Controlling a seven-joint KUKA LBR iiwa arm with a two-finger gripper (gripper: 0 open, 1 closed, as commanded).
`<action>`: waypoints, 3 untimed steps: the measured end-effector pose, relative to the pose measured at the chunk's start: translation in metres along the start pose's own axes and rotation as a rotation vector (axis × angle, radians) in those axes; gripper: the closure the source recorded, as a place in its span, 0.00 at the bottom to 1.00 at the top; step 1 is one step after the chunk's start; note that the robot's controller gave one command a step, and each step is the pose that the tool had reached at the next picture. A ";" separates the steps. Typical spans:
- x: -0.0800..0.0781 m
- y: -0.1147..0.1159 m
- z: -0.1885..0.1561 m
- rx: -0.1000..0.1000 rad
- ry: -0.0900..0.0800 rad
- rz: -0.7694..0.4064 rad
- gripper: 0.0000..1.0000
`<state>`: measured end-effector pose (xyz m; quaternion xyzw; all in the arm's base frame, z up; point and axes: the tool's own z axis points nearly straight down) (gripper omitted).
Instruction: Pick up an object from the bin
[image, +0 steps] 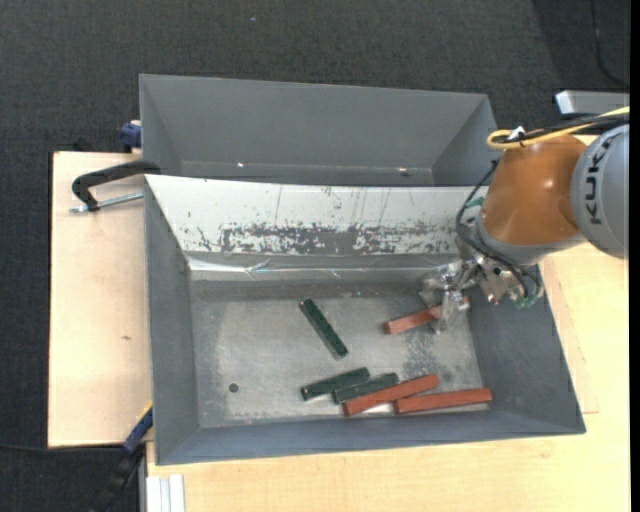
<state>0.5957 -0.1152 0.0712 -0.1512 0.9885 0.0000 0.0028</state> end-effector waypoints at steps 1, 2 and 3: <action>0.000 0.000 0.000 0.000 0.000 0.000 1.00; 0.009 -0.003 -0.159 0.002 -0.003 0.038 1.00; 0.009 -0.003 -0.158 0.001 -0.001 0.038 1.00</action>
Offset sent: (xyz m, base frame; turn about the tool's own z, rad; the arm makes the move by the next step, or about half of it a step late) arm -0.0108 -0.0061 0.1557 0.0374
